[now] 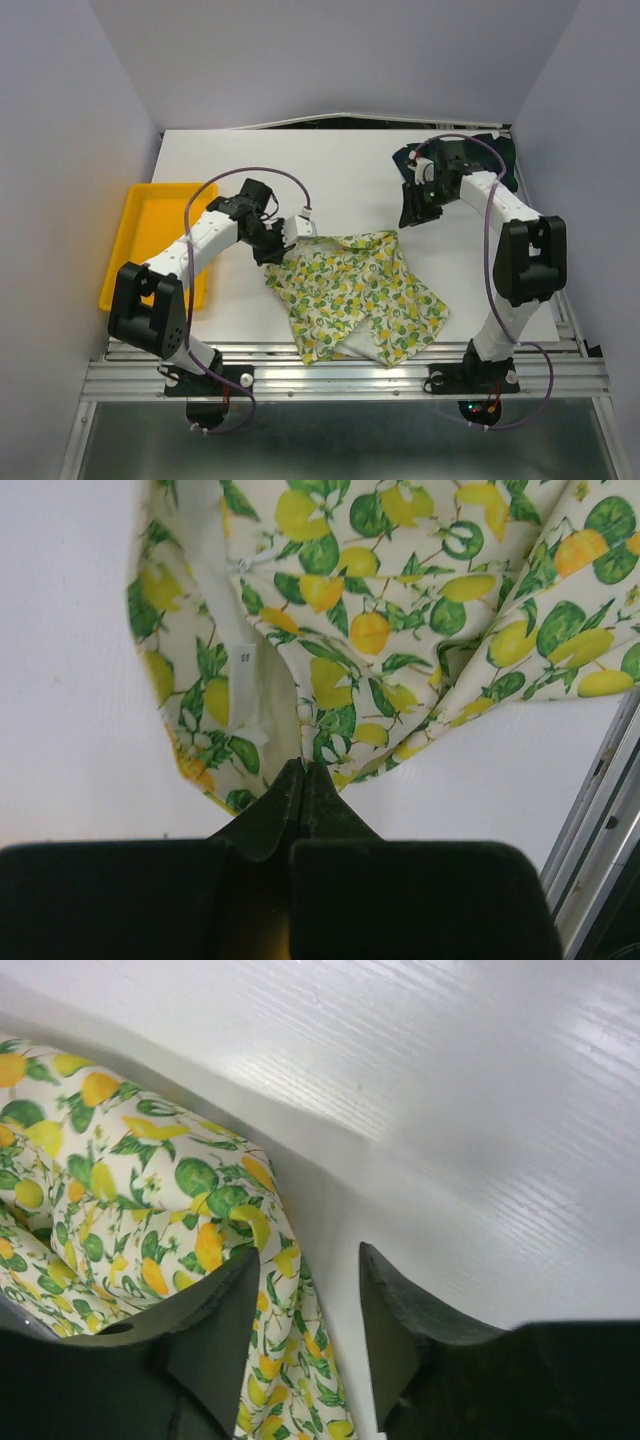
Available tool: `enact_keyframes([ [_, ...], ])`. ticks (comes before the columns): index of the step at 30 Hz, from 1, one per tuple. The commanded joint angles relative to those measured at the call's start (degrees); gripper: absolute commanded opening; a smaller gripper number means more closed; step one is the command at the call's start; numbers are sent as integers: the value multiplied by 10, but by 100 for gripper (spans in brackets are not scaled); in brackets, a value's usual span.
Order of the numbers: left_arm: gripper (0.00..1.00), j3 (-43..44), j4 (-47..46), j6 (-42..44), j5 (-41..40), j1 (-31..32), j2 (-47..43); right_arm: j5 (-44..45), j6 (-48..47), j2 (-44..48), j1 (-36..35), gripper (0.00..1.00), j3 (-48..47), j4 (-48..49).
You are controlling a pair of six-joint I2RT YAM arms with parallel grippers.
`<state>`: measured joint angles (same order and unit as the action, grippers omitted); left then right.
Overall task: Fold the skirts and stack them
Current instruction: Flatten the skirt out
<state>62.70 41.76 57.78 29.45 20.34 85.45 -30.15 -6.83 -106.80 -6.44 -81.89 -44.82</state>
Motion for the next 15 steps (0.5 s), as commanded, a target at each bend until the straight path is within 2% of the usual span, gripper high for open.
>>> enact_keyframes([
  [1, 0, -6, -25, -42, 17, 29, 4, 39, -4, 78, -64, 44, -28, 6],
  [3, 0, -3, -28, -56, 28, 31, 13, 123, -4, 95, -117, 41, -20, 20],
  [4, 0, 0, -26, -56, 34, 31, 16, 124, -4, 98, -133, 41, -17, 24],
  [5, 0, 1, -23, -59, 39, 31, 18, 177, -2, 100, -147, 40, -13, 37],
  [7, 0, 8, -23, -66, 51, 31, 20, 219, 0, 99, -171, 37, -11, 41],
  [11, 0, 14, -22, -80, 62, 31, 21, 235, -10, 96, -211, 36, -1, 41],
  [15, 0, 16, -23, -85, 67, 31, 23, 289, -13, 85, -261, 42, 18, 61],
])
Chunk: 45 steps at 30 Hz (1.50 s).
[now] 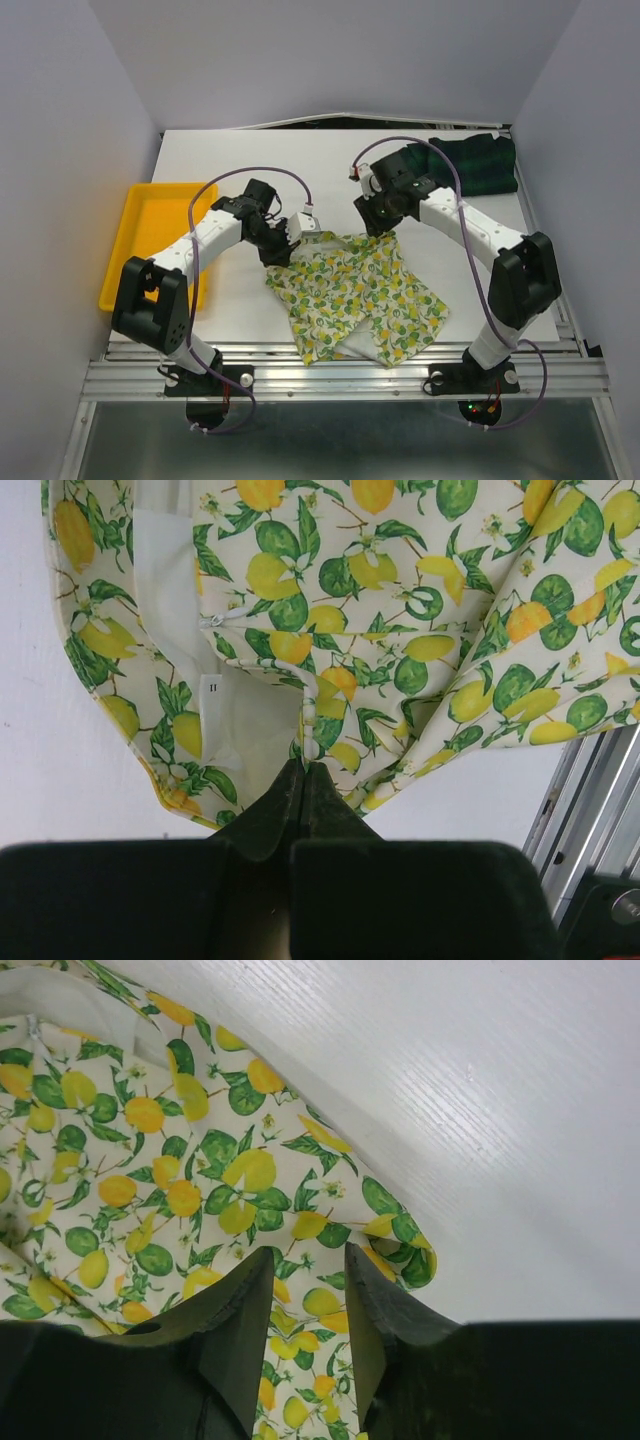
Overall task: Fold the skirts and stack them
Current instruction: Flatten the skirt out
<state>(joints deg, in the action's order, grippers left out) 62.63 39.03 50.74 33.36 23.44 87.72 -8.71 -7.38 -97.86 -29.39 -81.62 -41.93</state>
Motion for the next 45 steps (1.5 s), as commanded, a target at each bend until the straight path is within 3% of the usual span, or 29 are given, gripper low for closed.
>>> enact_keyframes([
  [1, 0, 18, 5, -15, 28, 0, 1, 104, -6, -16, -38, 44, 16, 33],
  [7, 0, 21, 9, -16, 31, 0, -1, 140, -4, -43, -68, 56, 9, 32],
  [9, 0, 21, 9, -16, 32, 0, -1, 149, -7, -48, -74, 68, 11, 33],
  [12, 0, 21, 6, -20, 33, 0, 1, 171, -15, -64, -85, 76, 24, 45],
  [17, 0, 17, 1, -25, 29, -1, -4, 333, -27, -91, -90, 77, 60, 114],
  [19, 0, 12, 0, -26, 24, -1, -11, 375, -37, -94, -90, 70, 63, 156],
  [25, 0, 3, 10, -17, 8, -15, -37, 391, -54, -83, -44, 41, 30, 181],
  [28, 0, -1, 19, -8, -1, -28, -52, 375, -67, -61, -8, 17, 16, 184],
  [31, 0, 0, 29, 3, -15, -43, -63, 328, -83, -25, 20, 2, 2, 168],
  [34, 0, 15, 33, 14, -27, -59, -71, 253, -98, 14, 36, 1, -11, 129],
  [35, 0, 28, 34, 16, -32, -63, -72, 187, -99, 22, 49, 1, -24, 111],
  [37, 0, 44, 30, 20, -43, -74, -77, 144, -111, 42, 58, 1, -39, 69],
  [38, 0, 60, 19, 22, -51, -76, -87, 62, -113, 50, 71, 1, -63, 26],
  [41, 0, 76, -19, 23, -94, -80, -114, -24, -136, 54, 88, 1, -110, -39],
  [45, 0, 96, -134, 12, -129, -88, -159, -35, -143, 21, 152, 1, -276, -101],
])
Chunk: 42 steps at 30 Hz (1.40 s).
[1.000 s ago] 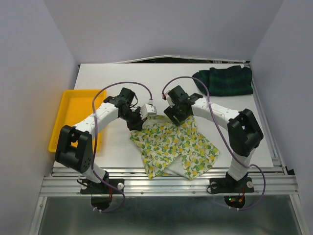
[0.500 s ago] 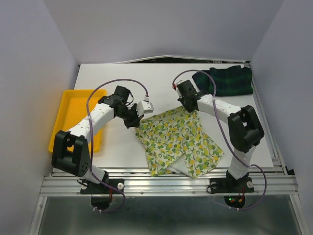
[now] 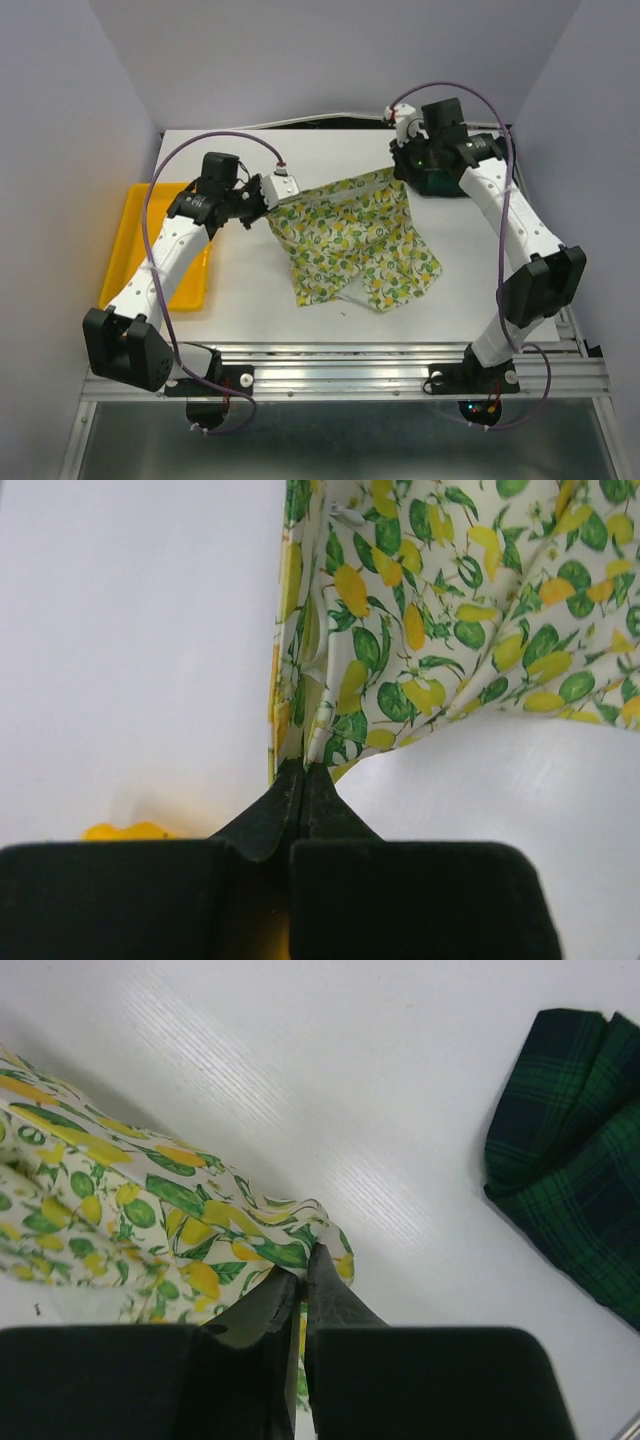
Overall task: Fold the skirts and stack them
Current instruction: Flatten the skirt out
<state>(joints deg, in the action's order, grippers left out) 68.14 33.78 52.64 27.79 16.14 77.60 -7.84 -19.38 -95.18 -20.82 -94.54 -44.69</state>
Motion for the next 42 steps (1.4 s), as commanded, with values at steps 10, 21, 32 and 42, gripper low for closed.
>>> enact_keyframes([
  [10, 0, 211, -56, 24, -46, -23, -45, -22, -62, -100, 99, 1, -452, -153],
  [21, 33, -34, 182, 103, -4, 68, -112, -146, -178, 63, 76, 50, 61, -227],
  [32, 80, -74, 149, -30, 27, 159, -113, -148, -88, 78, 17, 98, 143, -188],
  [42, 64, -130, -12, -164, -63, 159, -40, -51, -2, 84, 80, 63, 274, -95],
])
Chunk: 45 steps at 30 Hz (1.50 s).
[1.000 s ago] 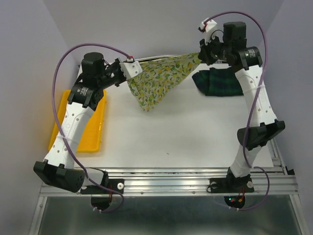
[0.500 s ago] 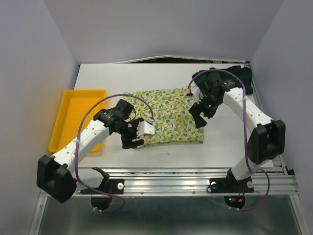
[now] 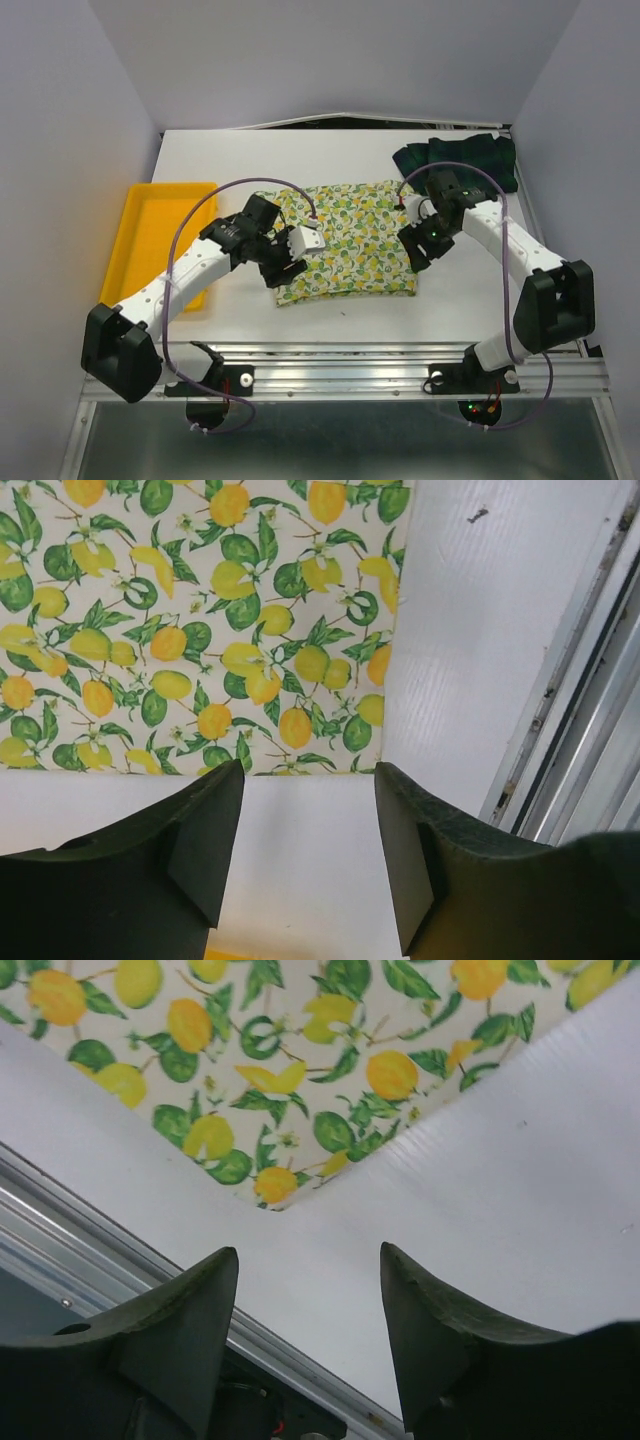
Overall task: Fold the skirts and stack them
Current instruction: Flatten the skirt out
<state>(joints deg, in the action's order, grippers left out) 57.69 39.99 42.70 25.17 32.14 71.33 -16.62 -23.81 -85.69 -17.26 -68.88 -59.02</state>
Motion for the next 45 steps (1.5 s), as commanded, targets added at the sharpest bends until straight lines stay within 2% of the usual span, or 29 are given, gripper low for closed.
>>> enact_keyframes([
  [1, 63, -31, -85, -74, -44, -1, 30, 37, 46, -16, 56, 63, 19, 51],
  [3, 57, -45, -111, -92, -66, -1, 52, 27, 54, -34, 71, 63, 21, 52],
  [7, 55, -62, -123, -81, -44, -1, 56, -16, 52, -37, 78, 62, 30, 49],
  [12, 63, -98, -127, -32, -35, 25, 22, -53, 68, -47, 78, 63, 59, 44],
  [18, 64, -96, -162, -36, -65, 73, 29, -72, 103, -96, 78, 66, 54, 59],
  [21, 65, -107, -192, -44, -111, 112, 43, -90, 106, -130, 78, 68, 45, 50],
  [25, 54, -123, -250, -47, -206, 143, 60, -105, 112, -163, 78, 68, 43, 51],
  [26, 47, -123, -258, -51, -218, 144, 62, -104, 114, -170, 78, 68, 44, 54],
  [27, 47, -123, -263, -48, -228, 144, 62, -103, 116, -172, 78, 68, 45, 57],
  [28, 42, -122, -266, -44, -234, 144, 61, -100, 116, -174, 78, 68, 46, 61],
  [30, 39, -116, -257, -30, -239, 144, 58, -101, 118, -179, 84, 67, 47, 66],
  [33, 43, -99, -229, -24, -190, 144, 53, -99, 117, -185, 84, 67, 44, 66],
  [34, 49, -95, -208, -22, -176, 144, 51, -97, 116, -188, 89, 67, 42, 66],
  [37, 57, -86, -178, -20, -119, 144, 43, -90, 118, -189, 94, 63, 36, 67],
  [40, 61, -85, -154, -11, -94, 144, 43, -91, 112, -172, 100, 56, 32, 66],
  [42, 62, -90, -148, -9, -78, 144, 44, -95, 112, -153, 100, 56, 32, 65],
  [45, 61, -102, -160, -11, -95, 148, 54, -107, 109, -155, 100, 56, 33, 59],
])
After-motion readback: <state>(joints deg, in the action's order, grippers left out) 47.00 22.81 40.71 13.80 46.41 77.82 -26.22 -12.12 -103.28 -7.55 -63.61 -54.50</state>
